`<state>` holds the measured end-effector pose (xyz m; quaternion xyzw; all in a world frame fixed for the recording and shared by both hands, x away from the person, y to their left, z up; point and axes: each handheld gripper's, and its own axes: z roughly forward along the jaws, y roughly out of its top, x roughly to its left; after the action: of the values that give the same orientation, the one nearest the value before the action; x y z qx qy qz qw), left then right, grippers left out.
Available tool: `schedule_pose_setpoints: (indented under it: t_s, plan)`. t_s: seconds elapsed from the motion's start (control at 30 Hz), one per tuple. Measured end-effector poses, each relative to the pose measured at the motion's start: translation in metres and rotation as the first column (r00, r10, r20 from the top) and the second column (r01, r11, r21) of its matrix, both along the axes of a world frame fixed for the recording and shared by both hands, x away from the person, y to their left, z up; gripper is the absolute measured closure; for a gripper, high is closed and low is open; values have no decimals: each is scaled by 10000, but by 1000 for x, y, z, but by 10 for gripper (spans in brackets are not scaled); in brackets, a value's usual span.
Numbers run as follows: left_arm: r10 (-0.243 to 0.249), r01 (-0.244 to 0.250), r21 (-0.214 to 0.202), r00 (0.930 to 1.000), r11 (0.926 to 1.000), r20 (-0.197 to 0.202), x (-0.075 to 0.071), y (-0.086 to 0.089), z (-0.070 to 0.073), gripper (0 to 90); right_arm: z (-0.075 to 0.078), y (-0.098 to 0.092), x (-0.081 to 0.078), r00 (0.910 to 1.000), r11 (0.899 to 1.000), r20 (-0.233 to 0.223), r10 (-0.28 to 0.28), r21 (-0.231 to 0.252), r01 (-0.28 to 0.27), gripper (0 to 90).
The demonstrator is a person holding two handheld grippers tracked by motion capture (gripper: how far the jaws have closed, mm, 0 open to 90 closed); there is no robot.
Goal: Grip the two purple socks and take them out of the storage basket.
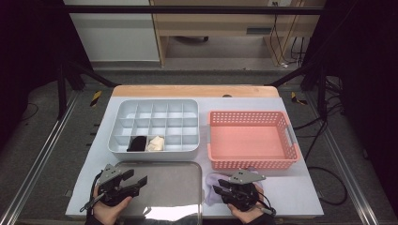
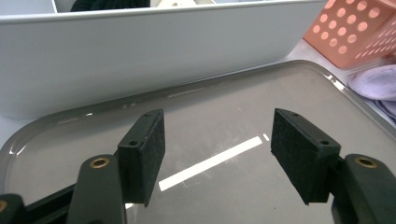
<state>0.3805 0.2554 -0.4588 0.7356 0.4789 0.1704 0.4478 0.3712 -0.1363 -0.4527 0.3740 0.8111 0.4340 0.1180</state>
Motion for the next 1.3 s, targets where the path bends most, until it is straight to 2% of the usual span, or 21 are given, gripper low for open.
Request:
schedule_pose_setpoints:
  t_s: [0.1,0.17,0.2,0.27,0.33,0.43,0.5,0.53,0.6,0.63,0.73,0.77,0.9,0.97,1.0,1.03,1.07,1.1,1.13,1.2,1.3]
  plan:
    - [-30,30,-8,10000,10000,-13,0,-1,0,350,-2,5,0,9999,9998,-65,160,-117,-161,688]
    - [-70,70,31,10000,10000,-23,0,-2,-1,352,-5,8,2,9994,9991,-167,300,-288,-305,760]
    - [-81,81,60,10000,9999,-26,0,-2,-1,352,-5,8,2,9994,9991,-167,300,-288,-305,760]
    - [-96,97,40,9999,9999,-33,0,-2,-1,359,-7,8,5,9977,9981,-470,481,-350,-498,863]
    - [-85,85,8,9999,10000,-56,0,-2,-1,362,-6,7,5,9972,9981,-558,490,-342,-509,869]
    - [-87,87,48,9999,10000,-77,1,-2,-2,365,2,10,5,9966,9975,-458,681,-180,-690,872]
    - [-82,83,63,9999,9999,-67,1,-2,-2,365,15,18,8,9949,9951,-281,966,221,-960,873]
    - [-72,72,80,10000,9999,-64,1,-2,-2,365,15,18,8,9949,9951,-281,966,221,-960,873]
    - [-86,87,97,9999,9999,-59,1,-2,-2,365,23,26,12,9936,9923,-139,1124,539,-1115,873]
    - [-97,98,90,9999,9999,-55,1,-2,-2,365,29,34,17,9923,9888,-150,1226,876,-1208,873]
    - [-112,112,76,9999,9999,-65,1,-1,-2,366,33,45,23,9909,9850,-148,1334,1122,-1310,872]
    - [-113,113,81,9999,9999,-63,1,-1,-3,366,32,56,30,9919,9873,-183,1257,1004,-1232,871]
    - [-184,184,90,9998,9998,17,1,-1,-2,366,20,69,42,9934,9922,-501,1031,755,-992,868]
    - [-225,225,155,9997,9996,-30,1,-2,-3,353,6,76,52,9950,9974,-694,720,37,-720,863]
    - [-235,236,194,9997,9995,-33,1,-2,-3,344,2,78,55,9960,9976,-661,606,-292,-626,860]
    - [-235,236,194,9997,9995,-33,1,-2,-3,336,2,78,55,9960,9976,-661,606,-292,-626,860]
    - [-229,229,221,9997,9995,6,1,-2,-3,333,-3,80,57,9981,9958,-433,445,-778,-478,845]
    - [-229,229,221,9997,9995,6,1,-2,-3,330,-3,80,57,9981,9958,-433,445,-778,-478,845]
    - [-175,174,238,9998,9996,29,1,-2,-3,326,-4,81,57,9992,9936,-183,360,-1064,-377,827]
    - [-83,79,339,9999,9994,135,1,-3,-4,327,-2,80,57,9997,9926,-4,258,-1191,-257,801]
    - [-54,47,376,9998,9993,187,0,-2,-4,327,2,76,55,9998,9944,105,169,-1048,-157,780]
